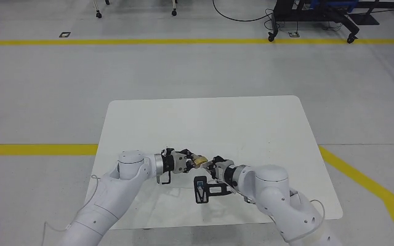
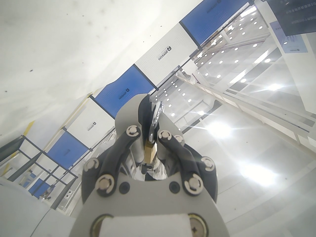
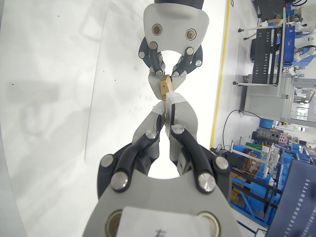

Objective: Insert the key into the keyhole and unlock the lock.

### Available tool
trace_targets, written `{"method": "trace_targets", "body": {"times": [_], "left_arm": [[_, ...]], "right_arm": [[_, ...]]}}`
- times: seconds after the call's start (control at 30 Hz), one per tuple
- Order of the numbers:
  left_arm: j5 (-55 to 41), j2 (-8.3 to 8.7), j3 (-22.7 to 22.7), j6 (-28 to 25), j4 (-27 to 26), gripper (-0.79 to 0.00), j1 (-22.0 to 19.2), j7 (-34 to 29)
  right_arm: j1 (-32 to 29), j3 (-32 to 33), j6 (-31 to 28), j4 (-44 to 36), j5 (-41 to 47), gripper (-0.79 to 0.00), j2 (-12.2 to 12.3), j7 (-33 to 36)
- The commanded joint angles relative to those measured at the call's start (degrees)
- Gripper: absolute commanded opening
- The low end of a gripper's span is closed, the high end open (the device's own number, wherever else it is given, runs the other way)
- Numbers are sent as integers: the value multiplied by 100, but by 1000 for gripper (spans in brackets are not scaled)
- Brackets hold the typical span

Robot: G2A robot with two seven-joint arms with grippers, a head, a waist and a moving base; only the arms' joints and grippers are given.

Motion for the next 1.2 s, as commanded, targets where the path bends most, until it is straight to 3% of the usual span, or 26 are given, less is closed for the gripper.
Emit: {"method": "trace_targets", "body": {"times": [0.0,1.17], "left_arm": [[16,-1,6,2,-7,-785,0,-5],[45,-38,45,20,24,-785,-25,14]], "right_arm": [[11,-11,5,4,17,-785,-6,30],[34,-351,-43,-258,-246,-785,-131,869]]}}
